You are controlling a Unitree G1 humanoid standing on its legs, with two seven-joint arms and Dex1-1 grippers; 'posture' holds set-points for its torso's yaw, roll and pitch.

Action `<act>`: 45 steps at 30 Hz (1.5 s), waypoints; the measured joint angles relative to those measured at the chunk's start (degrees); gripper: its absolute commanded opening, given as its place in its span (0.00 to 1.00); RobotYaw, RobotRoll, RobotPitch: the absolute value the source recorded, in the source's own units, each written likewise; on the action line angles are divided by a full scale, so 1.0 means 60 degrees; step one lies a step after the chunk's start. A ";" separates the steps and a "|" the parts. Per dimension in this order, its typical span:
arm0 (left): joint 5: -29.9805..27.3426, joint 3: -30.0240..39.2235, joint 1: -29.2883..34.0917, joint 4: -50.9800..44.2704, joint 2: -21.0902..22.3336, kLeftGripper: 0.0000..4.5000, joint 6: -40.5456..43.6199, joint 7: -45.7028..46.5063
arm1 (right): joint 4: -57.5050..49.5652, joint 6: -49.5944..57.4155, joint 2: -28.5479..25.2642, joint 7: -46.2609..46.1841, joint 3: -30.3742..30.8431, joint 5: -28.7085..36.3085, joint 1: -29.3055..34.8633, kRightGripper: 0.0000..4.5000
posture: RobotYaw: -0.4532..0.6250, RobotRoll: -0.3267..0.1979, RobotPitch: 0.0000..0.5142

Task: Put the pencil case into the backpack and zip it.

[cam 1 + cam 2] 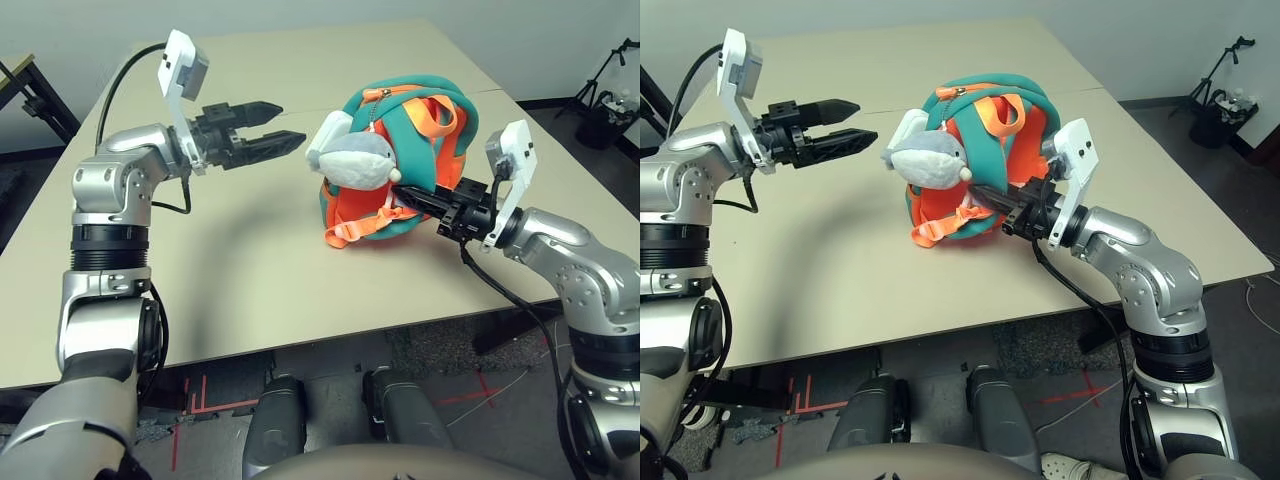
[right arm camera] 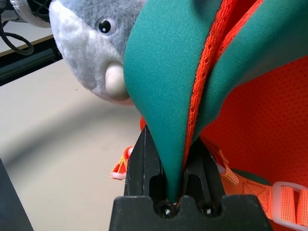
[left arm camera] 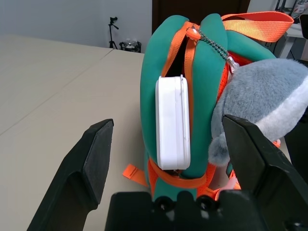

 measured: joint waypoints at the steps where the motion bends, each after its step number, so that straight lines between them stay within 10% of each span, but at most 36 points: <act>1: 0.0000 0.0000 0.0000 0.0029 0.0000 1.00 0.0000 -0.0003 | -0.0001 0.0000 0.0000 0.0000 -0.0001 0.0000 0.0000 0.03 | 0.31 0.62 0.10; 45: -0.0180 -0.0235 0.0133 0.0565 -0.0160 1.00 -0.0222 0.0336 | -0.0003 -0.0026 0.0002 -0.0001 0.0003 -0.0002 0.0022 0.03 | 0.31 0.62 0.11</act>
